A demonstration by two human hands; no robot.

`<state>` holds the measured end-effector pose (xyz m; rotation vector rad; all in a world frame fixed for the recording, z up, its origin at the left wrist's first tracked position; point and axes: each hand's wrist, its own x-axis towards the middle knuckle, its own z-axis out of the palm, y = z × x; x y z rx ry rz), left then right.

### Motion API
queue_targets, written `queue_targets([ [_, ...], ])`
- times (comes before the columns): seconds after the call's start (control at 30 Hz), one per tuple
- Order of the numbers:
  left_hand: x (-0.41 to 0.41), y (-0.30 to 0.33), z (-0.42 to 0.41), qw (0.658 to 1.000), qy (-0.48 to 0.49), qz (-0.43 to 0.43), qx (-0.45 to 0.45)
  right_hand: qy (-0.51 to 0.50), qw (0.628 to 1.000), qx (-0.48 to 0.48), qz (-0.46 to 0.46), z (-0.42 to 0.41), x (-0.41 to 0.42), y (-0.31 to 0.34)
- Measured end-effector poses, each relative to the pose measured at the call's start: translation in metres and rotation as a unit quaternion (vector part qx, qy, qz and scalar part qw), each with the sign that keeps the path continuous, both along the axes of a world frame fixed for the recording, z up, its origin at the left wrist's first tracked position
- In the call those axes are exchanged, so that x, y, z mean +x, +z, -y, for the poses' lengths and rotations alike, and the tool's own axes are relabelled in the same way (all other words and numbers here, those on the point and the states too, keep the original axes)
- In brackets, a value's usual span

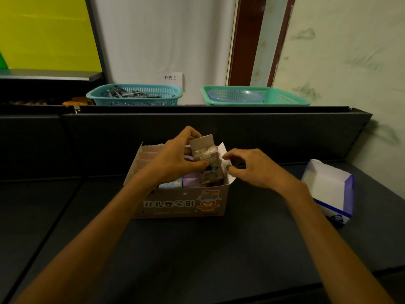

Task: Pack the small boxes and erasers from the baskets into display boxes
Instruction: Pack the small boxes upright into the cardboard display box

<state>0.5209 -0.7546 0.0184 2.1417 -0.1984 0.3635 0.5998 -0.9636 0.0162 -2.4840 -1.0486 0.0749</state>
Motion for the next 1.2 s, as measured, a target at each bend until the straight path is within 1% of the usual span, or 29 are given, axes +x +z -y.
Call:
queue_targets([
  [0.13,-0.002,-0.002,-0.001,0.997,0.023,0.018,-0.073,-0.005,1.000,0.001,0.000,0.000,0.000,0.001],
  [0.27,-0.002,-0.006,-0.004,0.993,0.017,-0.005,-0.116,-0.005,1.000,0.000,-0.002,0.000,0.001,0.001],
  [0.33,-0.003,-0.008,-0.004,0.992,0.006,-0.027,-0.124,-0.002,1.000,-0.002,-0.005,0.000,0.001,0.002],
  [0.43,-0.004,-0.011,-0.003,0.994,-0.013,-0.042,-0.105,0.001,1.000,-0.014,-0.005,0.000,0.000,0.003],
  [0.6,-0.006,-0.007,-0.001,0.999,-0.018,-0.019,-0.038,-0.009,1.000,-0.017,-0.004,-0.002,-0.002,0.003],
  [0.73,-0.007,-0.002,0.006,0.998,-0.022,0.012,0.061,-0.013,1.000,-0.019,-0.002,-0.002,-0.002,0.003],
  [0.87,-0.002,-0.004,0.013,0.986,-0.040,0.007,0.162,-0.014,1.000,-0.020,0.001,-0.003,-0.003,0.003],
  [1.0,0.013,-0.017,0.016,0.967,-0.034,0.015,0.251,-0.015,1.000,-0.022,0.006,-0.004,-0.005,0.004],
  [1.1,0.019,-0.022,0.014,0.958,-0.039,-0.023,0.283,-0.016,1.000,-0.024,0.009,-0.004,-0.006,0.004],
  [1.2,0.022,-0.021,0.014,0.955,-0.046,-0.028,0.291,-0.015,1.000,-0.022,0.011,-0.005,-0.006,0.003],
])
